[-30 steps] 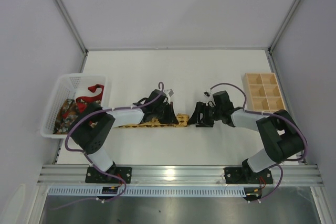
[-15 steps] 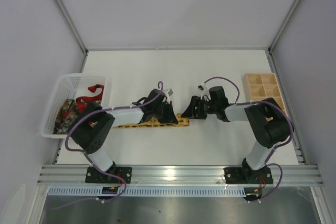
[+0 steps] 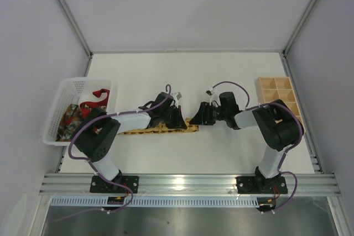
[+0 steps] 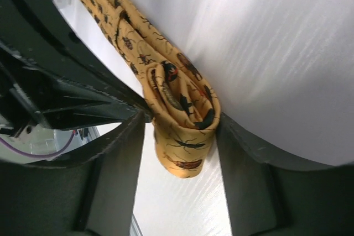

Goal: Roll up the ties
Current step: Roll the tie

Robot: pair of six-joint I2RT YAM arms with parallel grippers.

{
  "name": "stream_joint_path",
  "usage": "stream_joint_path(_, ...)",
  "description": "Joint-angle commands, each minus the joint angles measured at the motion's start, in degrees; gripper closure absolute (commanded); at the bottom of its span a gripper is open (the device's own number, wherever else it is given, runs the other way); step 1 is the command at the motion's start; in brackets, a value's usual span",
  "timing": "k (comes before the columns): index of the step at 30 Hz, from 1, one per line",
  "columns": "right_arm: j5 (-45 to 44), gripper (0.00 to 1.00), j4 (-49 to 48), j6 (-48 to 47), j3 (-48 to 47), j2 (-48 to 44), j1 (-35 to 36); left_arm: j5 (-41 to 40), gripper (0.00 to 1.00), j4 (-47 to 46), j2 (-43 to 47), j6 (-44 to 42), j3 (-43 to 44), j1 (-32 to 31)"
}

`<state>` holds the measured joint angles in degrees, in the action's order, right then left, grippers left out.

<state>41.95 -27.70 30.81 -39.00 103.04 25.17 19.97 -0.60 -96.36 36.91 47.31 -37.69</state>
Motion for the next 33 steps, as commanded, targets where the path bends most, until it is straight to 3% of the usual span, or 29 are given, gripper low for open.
stream_joint_path(1, -2.4, 0.42, 2.7, -2.1, 0.8, 3.0, 0.5, 0.5, 0.97, 0.2, -0.1, -1.7, 2.6, 0.6)
stream_joint_path(4, -3.1, 0.47, 2.9, -1.8, 0.7, 3.0, 0.5, 0.4, 0.97, 1.6, -0.1, -1.9, 3.5, 0.7)
stream_joint_path(10, -3.5, 0.6, 4.6, -1.4, -0.1, 2.0, 0.3, -0.9, 0.85, 3.3, 2.3, -2.9, 6.3, 1.7)
stream_joint_path(17, -4.5, 0.63, 8.9, -0.3, -2.0, 1.2, 0.2, 0.1, 0.81, 4.6, 2.5, -4.0, 9.3, 3.0)
stream_joint_path(33, -5.8, 0.64, 17.9, 1.4, -7.1, -1.0, 1.5, 3.7, 0.84, -1.5, 1.1, -1.7, 2.7, 2.5)
